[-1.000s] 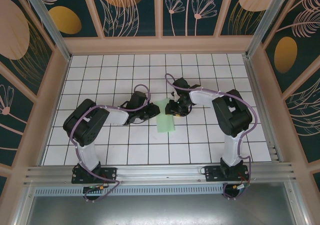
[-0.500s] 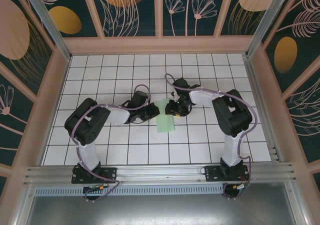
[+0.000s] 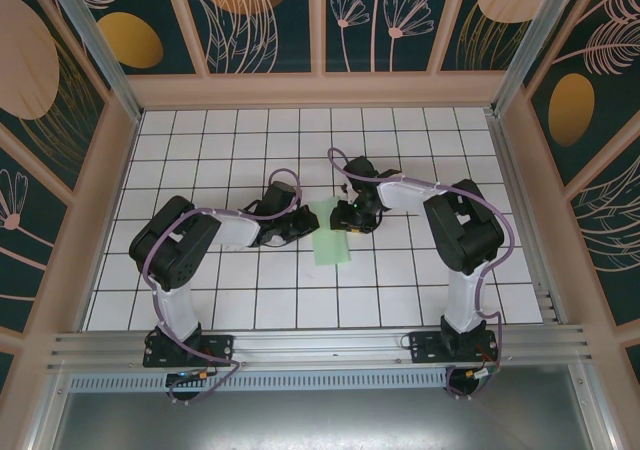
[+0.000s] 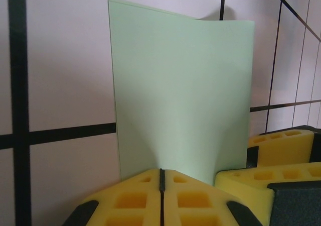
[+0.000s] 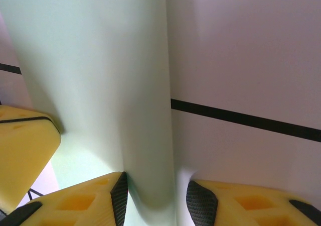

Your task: Fold a paper plane with a square sheet of paper (pick it up from the middle)

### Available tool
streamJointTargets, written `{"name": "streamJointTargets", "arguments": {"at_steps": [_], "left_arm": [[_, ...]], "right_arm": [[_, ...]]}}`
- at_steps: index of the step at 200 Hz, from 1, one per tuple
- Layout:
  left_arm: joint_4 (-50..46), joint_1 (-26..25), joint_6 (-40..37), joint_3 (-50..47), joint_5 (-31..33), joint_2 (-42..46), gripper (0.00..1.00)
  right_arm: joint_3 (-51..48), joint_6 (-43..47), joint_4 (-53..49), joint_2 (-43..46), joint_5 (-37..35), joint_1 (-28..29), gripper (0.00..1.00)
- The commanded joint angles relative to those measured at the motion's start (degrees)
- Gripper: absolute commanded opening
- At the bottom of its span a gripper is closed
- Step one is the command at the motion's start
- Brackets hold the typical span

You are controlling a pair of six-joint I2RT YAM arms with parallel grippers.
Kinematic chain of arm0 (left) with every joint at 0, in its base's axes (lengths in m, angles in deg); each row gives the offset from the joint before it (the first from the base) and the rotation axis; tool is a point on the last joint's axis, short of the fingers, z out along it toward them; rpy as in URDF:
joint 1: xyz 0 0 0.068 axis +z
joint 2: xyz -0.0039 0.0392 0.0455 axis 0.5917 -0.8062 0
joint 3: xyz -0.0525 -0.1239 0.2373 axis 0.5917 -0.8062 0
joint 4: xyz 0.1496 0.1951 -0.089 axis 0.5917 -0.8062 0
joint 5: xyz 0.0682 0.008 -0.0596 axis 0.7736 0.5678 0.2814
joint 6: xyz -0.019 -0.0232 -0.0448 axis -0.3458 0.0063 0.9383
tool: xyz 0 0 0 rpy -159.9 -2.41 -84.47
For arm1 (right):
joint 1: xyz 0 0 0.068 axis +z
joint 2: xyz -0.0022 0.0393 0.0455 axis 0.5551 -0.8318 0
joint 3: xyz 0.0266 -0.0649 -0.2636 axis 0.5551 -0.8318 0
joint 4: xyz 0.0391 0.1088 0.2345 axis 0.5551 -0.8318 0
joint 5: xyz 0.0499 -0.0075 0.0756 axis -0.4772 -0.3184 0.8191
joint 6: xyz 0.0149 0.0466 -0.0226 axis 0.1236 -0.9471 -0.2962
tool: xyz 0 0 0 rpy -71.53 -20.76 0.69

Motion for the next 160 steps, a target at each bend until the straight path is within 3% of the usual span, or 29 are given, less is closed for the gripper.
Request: {"name": "streamJointTargets", "arguments": {"at_steps": [1,85,160], "left_arm": [[-4.91,-0.44,0.19,0.2,1.35,-2.23,0.09],[-6.9,-0.47,-1.08,2.5,1.73,-1.29,0.12],[-0.95,-0.45,-0.33,1.46,-2.06,2.72,0.14]], "right_arm": [[-6.63,2.97,10.61,-20.81,-13.77,1.62,0.47],[-5.94,0.61,10.5,-21.24,-12.15,2.15,0.47],[-6.54,0.15,10.61,-21.64,-12.68,2.24,0.48]]}}
